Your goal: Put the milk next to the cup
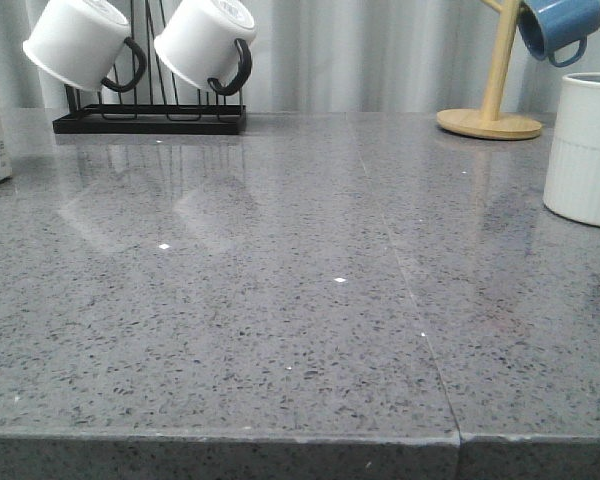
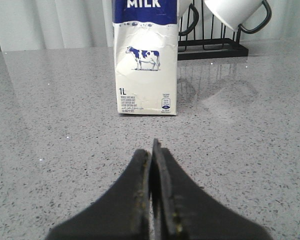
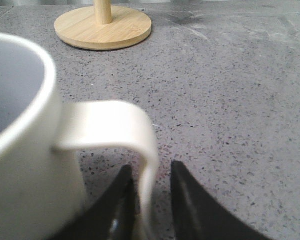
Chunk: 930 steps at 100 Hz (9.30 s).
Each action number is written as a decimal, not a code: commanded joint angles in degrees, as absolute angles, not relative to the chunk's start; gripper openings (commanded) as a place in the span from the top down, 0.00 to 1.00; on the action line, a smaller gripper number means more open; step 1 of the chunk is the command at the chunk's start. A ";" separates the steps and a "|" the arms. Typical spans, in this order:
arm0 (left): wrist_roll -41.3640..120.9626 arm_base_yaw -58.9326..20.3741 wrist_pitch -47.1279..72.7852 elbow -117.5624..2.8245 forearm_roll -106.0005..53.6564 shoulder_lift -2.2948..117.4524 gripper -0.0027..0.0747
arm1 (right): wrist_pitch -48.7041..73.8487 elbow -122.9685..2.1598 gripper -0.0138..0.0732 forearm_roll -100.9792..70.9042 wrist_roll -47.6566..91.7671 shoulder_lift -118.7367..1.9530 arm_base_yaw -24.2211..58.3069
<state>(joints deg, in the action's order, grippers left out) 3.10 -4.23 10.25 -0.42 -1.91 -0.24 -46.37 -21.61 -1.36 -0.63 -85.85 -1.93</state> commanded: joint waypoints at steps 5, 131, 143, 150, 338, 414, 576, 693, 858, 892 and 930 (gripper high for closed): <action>3.00 -4.14 6.30 3.12 -1.93 -2.00 0.99 | -51.01 -23.05 0.84 -1.52 -0.58 -84.53 -2.28; 3.00 -4.14 6.30 3.12 -1.93 -2.00 0.99 | -47.18 -46.60 0.91 0.87 -1.06 -98.96 27.46; 3.00 -4.14 6.30 3.12 -1.93 -2.00 0.99 | -47.07 -46.66 0.91 0.94 -1.06 -99.34 27.46; 3.00 -4.14 6.30 3.12 -1.93 -2.00 0.99 | -47.05 -46.66 0.90 0.94 -1.06 -99.34 27.46; 3.00 -4.14 6.19 3.12 0.00 -2.00 0.99 | -5.50 -13.07 0.92 0.89 -1.01 -22.73 27.36; 2.77 -4.14 6.17 -10.84 4.52 3.64 0.99 | -3.18 -13.07 0.92 0.89 -1.01 -18.90 27.36; 2.38 -4.59 -16.82 -43.36 -4.30 71.04 0.34 | -3.18 -13.07 0.92 0.89 -1.01 -18.90 27.36; 2.38 -31.79 -18.73 -52.57 -4.42 80.98 0.60 | -3.18 -13.07 0.92 0.89 -1.01 -18.90 27.36; 3.02 -15.46 -1.09 -33.98 -3.77 39.42 0.99 | -3.18 -13.07 0.92 0.89 -1.01 -18.90 27.36; 3.02 -8.12 -1.09 -22.73 -3.77 26.77 0.99 | -3.18 -13.07 0.92 0.89 -1.01 -18.90 27.36; 3.02 -7.42 -1.16 -12.81 -3.77 19.63 0.99 | -3.18 -13.07 0.92 0.89 -1.01 -18.90 27.36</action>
<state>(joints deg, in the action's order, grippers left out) 3.10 -7.63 2.76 -13.41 -3.85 20.10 1.20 -11.40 0.43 -1.17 -18.61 27.54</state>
